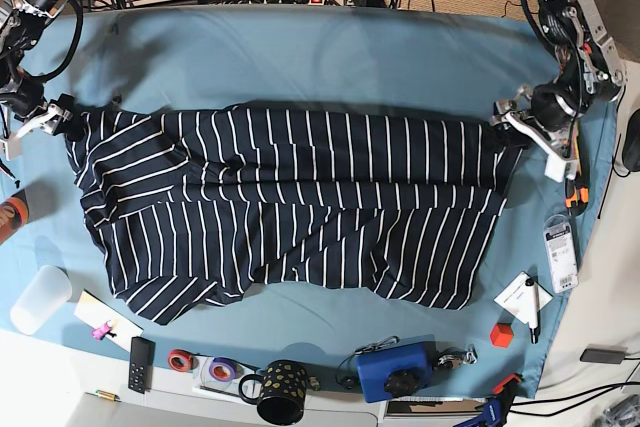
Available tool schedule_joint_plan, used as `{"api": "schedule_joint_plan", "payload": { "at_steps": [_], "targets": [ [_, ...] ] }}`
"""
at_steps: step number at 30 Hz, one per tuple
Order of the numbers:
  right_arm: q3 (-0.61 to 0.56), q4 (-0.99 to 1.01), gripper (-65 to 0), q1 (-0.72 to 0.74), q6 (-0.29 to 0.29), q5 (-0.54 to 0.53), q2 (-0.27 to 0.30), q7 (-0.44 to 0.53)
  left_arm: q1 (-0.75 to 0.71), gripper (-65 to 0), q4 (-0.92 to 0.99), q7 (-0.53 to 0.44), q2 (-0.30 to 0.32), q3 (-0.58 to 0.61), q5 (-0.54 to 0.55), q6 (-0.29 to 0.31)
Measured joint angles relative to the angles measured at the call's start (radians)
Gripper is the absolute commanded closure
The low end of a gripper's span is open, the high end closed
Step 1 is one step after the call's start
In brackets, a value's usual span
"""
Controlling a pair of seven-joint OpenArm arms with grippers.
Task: Layout the t-shirt on the table in an organized manner, then fold the t-shirt properly
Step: 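Grasp the folded edge corners with both grippers and pull them outward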
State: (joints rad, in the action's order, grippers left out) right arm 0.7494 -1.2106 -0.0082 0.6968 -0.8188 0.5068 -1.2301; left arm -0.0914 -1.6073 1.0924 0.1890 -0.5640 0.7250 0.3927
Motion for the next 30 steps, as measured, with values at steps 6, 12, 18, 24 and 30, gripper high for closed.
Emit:
{"api": "schedule_joint_plan", "payload": {
  "at_steps": [6, 12, 18, 24, 30],
  "targets": [
    [0.000, 0.000, -24.4, 0.000, 0.000, 0.002, 0.000, 0.000, 0.020, -24.8, 0.038, -0.005, 0.000, 0.000, 0.018, -0.021],
    [0.000, 0.000, 0.0, 0.000, 0.000, 0.003, 0.000, 0.000, 0.017, 0.0, 0.041, 0.041, 0.000, 0.000, 0.006, -0.019],
    [0.018, 0.000, 0.0, 0.002, 0.000, 0.049, 0.027, 0.043, 0.017, 0.0, 0.041, 0.053, -0.004, -0.043, 0.006, -0.019],
    [0.117, 0.000, 0.0, 0.002, 0.005, 0.085, 0.020, 0.045, 0.017, 0.0, 0.041, 0.061, -0.004, -0.116, 0.007, 0.003],
    [0.161, 0.000, 0.0, -0.003, 0.003, 0.058, 0.022, -0.081, 0.017, 0.0, 0.041, 0.138, -0.003, -0.117, 0.049, 0.039]
  ]
}}
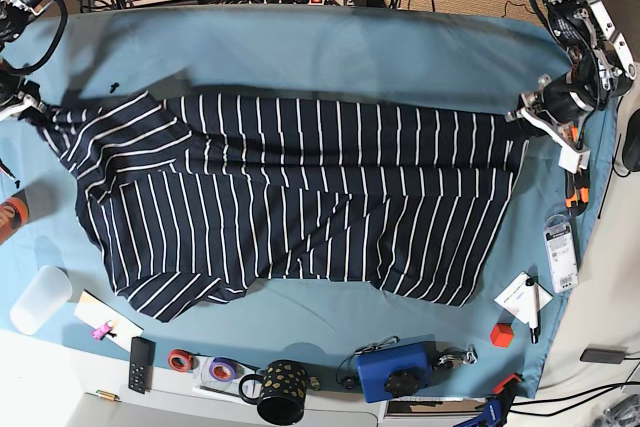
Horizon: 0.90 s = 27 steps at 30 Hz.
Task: Layout the t-shirt on the table in an organized manner, then fold the t-shirt properly
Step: 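Grasp the folded edge corners with both grippers and pull them outward, then grasp the shirt hem corner with the left gripper and tug it straight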
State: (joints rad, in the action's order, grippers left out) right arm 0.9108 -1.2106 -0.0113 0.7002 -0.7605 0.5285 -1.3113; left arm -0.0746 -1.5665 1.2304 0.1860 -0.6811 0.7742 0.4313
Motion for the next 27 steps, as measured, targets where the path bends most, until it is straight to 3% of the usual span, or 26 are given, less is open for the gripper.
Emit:
{"api": "schedule_joint_plan", "payload": {
  "at_steps": [12, 23, 24, 25, 27],
  "targets": [
    [0.064, -0.088, 0.0, -0.180, 0.000, -0.061, 0.000, -0.013, -0.024, 0.0, -0.020, 0.075, 0.006, 0.000, 0.016, 0.007],
    [0.163, -0.100, 0.0, -0.280, 0.000, -0.173, 0.000, -0.066, -0.163, 0.0, -0.098, 0.060, 0.042, 0.001, 0.103, 0.018],
    [0.160, -0.100, 0.0, -0.277, 0.000, -0.186, 0.000, -0.066, -0.163, -1.9, -0.098, 0.059, 0.042, 0.001, 0.102, 0.034],
    [0.152, -0.100, 0.0, -0.277, 0.000, -0.192, 0.000, -0.065, -0.163, -9.5, -0.098, 0.058, 0.042, 0.001, 0.102, 0.053],
    [0.127, -0.101, -10.3, -0.277, 0.000, -0.188, 0.000, -0.070, -0.163, -24.8, -0.098, 0.042, 0.045, 0.000, 0.108, 0.065]
  ]
}}
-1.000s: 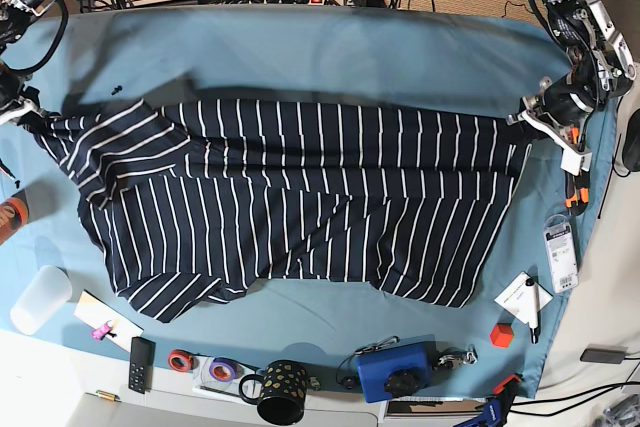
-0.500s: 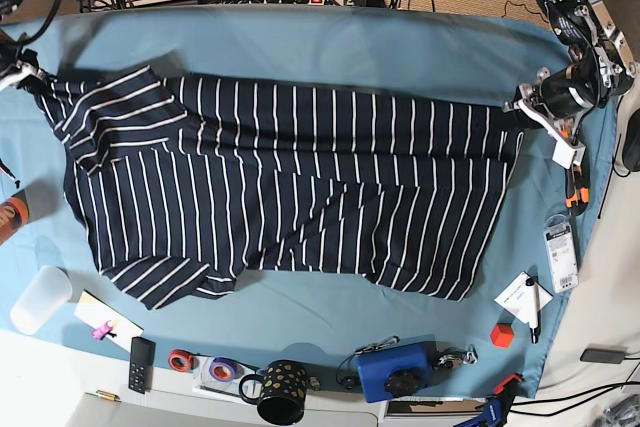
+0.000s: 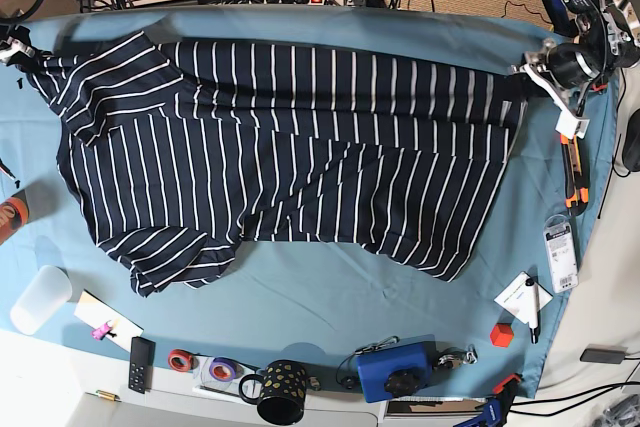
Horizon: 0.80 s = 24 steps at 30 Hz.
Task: Layout the t-shirt on the table in an organized manner, then fold the t-shirt properly
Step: 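Grasp the shirt hem corner with the left gripper and tug it straight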
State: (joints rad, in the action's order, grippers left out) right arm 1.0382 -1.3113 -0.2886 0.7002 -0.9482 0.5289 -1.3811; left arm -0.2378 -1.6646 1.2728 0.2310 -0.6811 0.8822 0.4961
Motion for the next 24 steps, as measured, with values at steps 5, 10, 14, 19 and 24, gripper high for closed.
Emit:
{"api": "schedule_joint_plan", "payload": {
  "at_steps": [5, 10, 14, 19, 24],
  "targets": [
    [-0.031, 0.000, -24.5, 0.001, -0.003, -0.003, 0.008, -0.021, 0.003, -35.8, -0.010, -0.007, 0.028, -0.001, 0.002, -0.002],
    [0.039, -0.001, -24.5, 0.004, -0.003, -0.144, 0.101, 0.034, 0.014, -35.8, -0.091, 0.006, 0.111, -0.002, 0.099, -0.008],
    [0.077, -0.005, -24.5, 0.085, -0.003, -0.154, 0.151, 0.034, 0.079, -35.7, -0.116, -0.061, 0.111, 0.008, 0.100, 0.002],
    [0.014, -0.004, -24.4, 0.185, -0.003, -0.152, 0.144, 0.021, 0.221, -35.7, -0.101, -0.102, 0.114, 0.125, -0.053, 0.001],
    [-0.186, -0.005, -24.4, 0.237, -0.003, -0.149, 0.144, 0.023, 0.369, -35.7, 0.041, -0.132, 0.109, 0.347, -0.183, -0.003]
  ]
}}
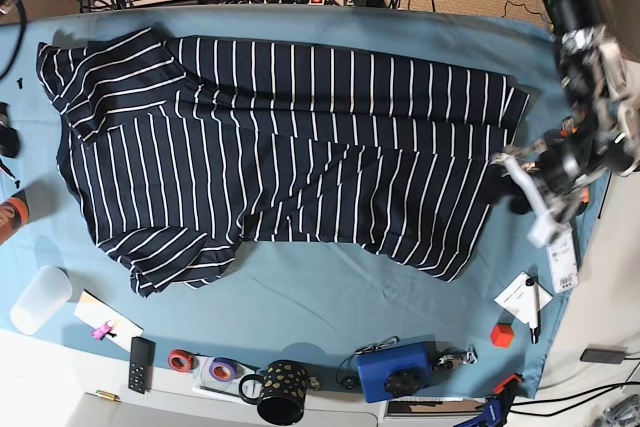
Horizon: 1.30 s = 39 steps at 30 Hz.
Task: Layout the t-shirt on the table in an organized manner, then fold the t-shirt properly
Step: 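Grasp the shirt hem corner with the left gripper and tug it straight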
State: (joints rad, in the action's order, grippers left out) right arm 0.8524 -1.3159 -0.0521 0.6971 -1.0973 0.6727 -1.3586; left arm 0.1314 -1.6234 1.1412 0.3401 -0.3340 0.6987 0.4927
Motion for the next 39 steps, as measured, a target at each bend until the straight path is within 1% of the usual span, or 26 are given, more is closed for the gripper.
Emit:
{"api": "schedule_joint_plan", "payload": {
  "at_steps": [1, 2, 3, 5, 7, 10, 13, 15, 18, 21, 23, 25, 29, 32, 34, 39],
  "targets": [
    [-0.047, 0.000, -24.4, 0.013, 0.000, 0.013, 0.000, 0.005, 0.034, -35.7, 0.033, -0.014, 0.002, 0.038, -0.020, -0.007],
    [-0.095, 0.000, -24.4, 0.025, 0.000, 0.040, 0.000, 0.013, 0.075, -35.7, 0.070, -0.040, 0.002, 0.070, -0.039, -0.028],
    [-0.140, 0.000, -24.4, 0.038, 0.000, 0.071, 0.000, 0.023, 0.121, -35.7, 0.110, -0.064, 0.002, 0.095, -0.057, -0.037],
    [-0.225, 0.000, -24.4, 0.060, 0.000, 0.098, 0.000, 0.032, 0.216, -35.7, 0.198, -0.101, 0.005, 0.144, -0.075, -0.031],
    [-0.291, 0.000, -24.4, 0.083, 0.000, 0.108, 0.000, 0.033, 0.297, -35.7, 0.305, -0.103, 0.005, 0.182, -0.090, -0.031],
    [-0.346, 0.000, -24.4, 0.111, 0.000, 0.121, 0.000, 0.036, 0.385, -35.7, 0.472, -0.103, 0.005, 0.208, -0.103, -0.026],
    [-0.351, 0.000, -24.4, 0.128, 0.000, 0.125, -0.010, 0.036, 0.468, -35.7, 0.621, -0.107, 0.004, 0.209, -0.103, 0.026],
    [-0.351, 0.000, -24.4, 0.135, 0.000, 0.123, -0.025, 0.037, 0.507, -35.7, 0.708, -0.128, 0.001, 0.209, -0.103, 0.055],
    [-0.352, 0.000, -24.4, 0.135, 0.000, 0.121, -0.048, 0.042, 0.529, -35.7, 0.822, -0.193, -0.006, 0.210, -0.126, 0.063],
    [-0.352, 0.000, -24.4, 0.135, 0.000, 0.124, -0.064, 0.042, 0.540, -35.7, 0.895, -0.203, -0.004, 0.210, -0.172, 0.062],
    [-0.351, 0.000, -24.4, 0.135, 0.000, 0.124, -0.073, 0.042, 0.545, -35.7, 0.922, -0.209, -0.004, 0.210, -0.193, 0.060],
    [-0.352, 0.000, -24.4, 0.135, 0.000, 0.124, -0.079, 0.042, 0.545, -35.7, 0.940, -0.212, -0.005, 0.210, -0.190, 0.059],
    [-0.351, 0.000, -24.4, 0.135, 0.000, 0.124, -0.077, 0.043, 0.545, -35.7, 0.945, -0.260, -0.005, 0.210, -0.187, 0.059],
    [-0.351, 0.000, -24.4, 0.135, 0.000, 0.124, -0.077, 0.042, 0.546, -35.7, 0.945, -0.250, -0.010, 0.210, -0.187, 0.059],
    [-0.351, 0.000, -24.4, 0.135, 0.000, 0.124, -0.077, 0.042, 0.544, -35.7, 0.945, -0.230, -0.027, 0.209, -0.191, 0.059],
    [-0.351, 0.000, -24.4, 0.135, 0.000, 0.124, -0.077, 0.042, 0.545, -35.6, 0.945, -0.238, -0.087, 0.209, -0.190, 0.060]
  ]
}}
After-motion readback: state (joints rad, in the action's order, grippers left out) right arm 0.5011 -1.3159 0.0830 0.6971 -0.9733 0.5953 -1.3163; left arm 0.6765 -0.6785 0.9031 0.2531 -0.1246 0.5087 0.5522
